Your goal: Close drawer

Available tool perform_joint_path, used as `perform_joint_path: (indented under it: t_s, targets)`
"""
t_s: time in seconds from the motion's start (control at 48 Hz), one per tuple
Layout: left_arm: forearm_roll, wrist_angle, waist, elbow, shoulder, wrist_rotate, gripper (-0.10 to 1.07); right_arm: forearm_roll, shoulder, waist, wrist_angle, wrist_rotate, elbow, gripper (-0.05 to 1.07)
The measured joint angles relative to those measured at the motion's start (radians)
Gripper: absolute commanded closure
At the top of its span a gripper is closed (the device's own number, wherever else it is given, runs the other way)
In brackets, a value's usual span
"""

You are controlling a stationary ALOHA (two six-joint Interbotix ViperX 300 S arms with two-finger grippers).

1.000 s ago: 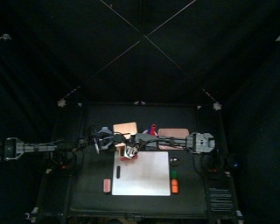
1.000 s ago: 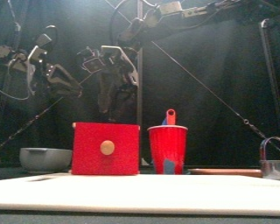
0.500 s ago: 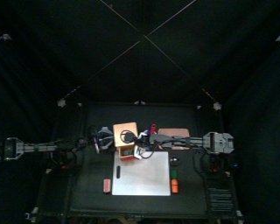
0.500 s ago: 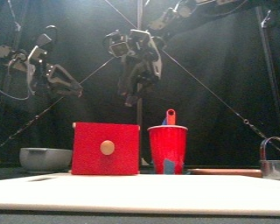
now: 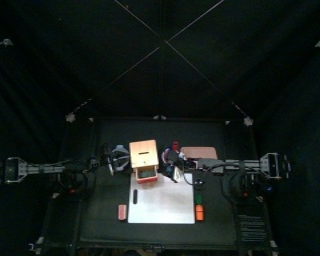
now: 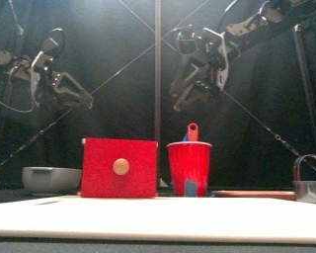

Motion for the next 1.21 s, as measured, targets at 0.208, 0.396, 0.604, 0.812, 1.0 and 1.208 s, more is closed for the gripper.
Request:
perform_joint_path:
  t_s: [0.208,0.396,0.604,0.812,1.0,1.208]
  targets:
    - [0.000,0.026,-0.032,-0.017,0.000,0.000,0.29,-0.006,-0.130,0.003,-0.097,0.002,0.133,0.16]
    - [0.000,0.052,-0.043,-0.035,0.000,-0.002,0.29,-0.008,-0.245,0.012,-0.224,0.002,0.241,0.16]
    - [0.000,0.057,-0.044,-0.048,0.000,-0.002,0.29,-0.031,-0.279,0.014,-0.337,0.002,0.314,0.16]
    - [0.000,0.057,-0.044,-0.052,0.000,0.000,0.29,-0.069,-0.279,0.015,-0.350,0.002,0.330,0.16]
    - [0.000,0.057,-0.044,-0.058,0.000,-0.002,0.29,-0.077,-0.279,0.014,-0.351,0.002,0.336,0.16]
    - [0.000,0.057,-0.044,-0.058,0.000,0.000,0.29,-0.091,-0.279,0.015,-0.351,-0.006,0.347,0.16]
